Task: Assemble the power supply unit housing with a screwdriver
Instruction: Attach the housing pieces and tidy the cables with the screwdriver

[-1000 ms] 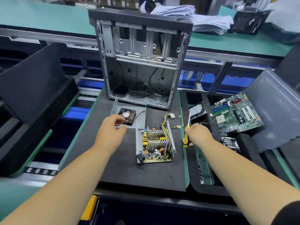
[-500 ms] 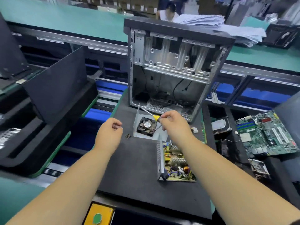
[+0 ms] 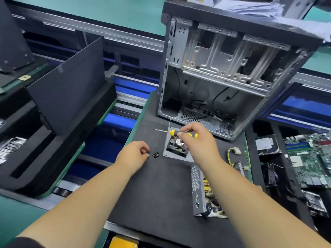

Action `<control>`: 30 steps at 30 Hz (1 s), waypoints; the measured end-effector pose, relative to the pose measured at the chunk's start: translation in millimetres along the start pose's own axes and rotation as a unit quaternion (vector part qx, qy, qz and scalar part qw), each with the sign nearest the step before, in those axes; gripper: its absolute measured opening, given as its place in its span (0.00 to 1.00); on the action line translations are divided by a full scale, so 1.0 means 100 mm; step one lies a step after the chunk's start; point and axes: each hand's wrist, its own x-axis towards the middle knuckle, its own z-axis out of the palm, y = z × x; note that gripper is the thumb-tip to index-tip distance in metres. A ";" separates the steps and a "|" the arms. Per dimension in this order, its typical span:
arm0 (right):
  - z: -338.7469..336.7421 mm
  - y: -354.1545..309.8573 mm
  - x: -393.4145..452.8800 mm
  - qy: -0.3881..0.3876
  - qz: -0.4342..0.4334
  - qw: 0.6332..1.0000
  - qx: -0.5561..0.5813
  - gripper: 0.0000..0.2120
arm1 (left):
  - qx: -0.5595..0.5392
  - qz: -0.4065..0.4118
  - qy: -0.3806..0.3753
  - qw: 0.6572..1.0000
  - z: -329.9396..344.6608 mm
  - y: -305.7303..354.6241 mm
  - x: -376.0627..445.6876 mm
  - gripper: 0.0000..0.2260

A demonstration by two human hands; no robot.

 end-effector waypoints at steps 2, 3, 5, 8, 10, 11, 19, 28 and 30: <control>0.04 0.01 0.02 0.006 0.006 1.000 0.005 0.02 | 0.027 0.025 -0.014 0.999 0.04 -0.01 0.05 0.08; 0.06 0.01 0.03 0.006 0.008 1.000 0.002 0.02 | 0.034 0.035 -0.014 0.999 0.07 -0.02 0.07 0.07; 0.08 0.02 0.04 0.006 0.009 1.000 -0.005 0.02 | 0.033 0.050 -0.011 0.998 0.10 -0.02 0.10 0.06; 0.09 0.03 0.06 0.012 0.013 1.000 -0.016 0.03 | 0.036 0.068 -0.006 0.997 0.13 -0.02 0.12 0.07; 0.09 0.02 0.07 0.015 0.014 1.000 -0.011 0.03 | 0.046 0.077 0.000 0.996 0.14 0.00 0.11 0.06; 0.09 0.02 0.07 0.016 0.015 1.000 -0.007 0.03 | 0.047 0.079 0.002 0.996 0.14 0.00 0.11 0.06; 0.03 -0.06 0.03 0.025 0.018 0.999 0.015 0.03 | -0.139 -0.029 0.018 0.990 -0.05 0.05 0.06 0.05; -0.09 -0.49 -0.10 0.037 -0.023 0.995 0.093 0.03 | -0.648 -0.101 -0.044 0.753 -0.50 0.55 0.09 0.06; -0.13 -0.56 -0.14 0.035 -0.040 0.994 0.091 0.04 | -0.671 -0.098 -0.057 0.732 -0.55 0.60 0.08 0.05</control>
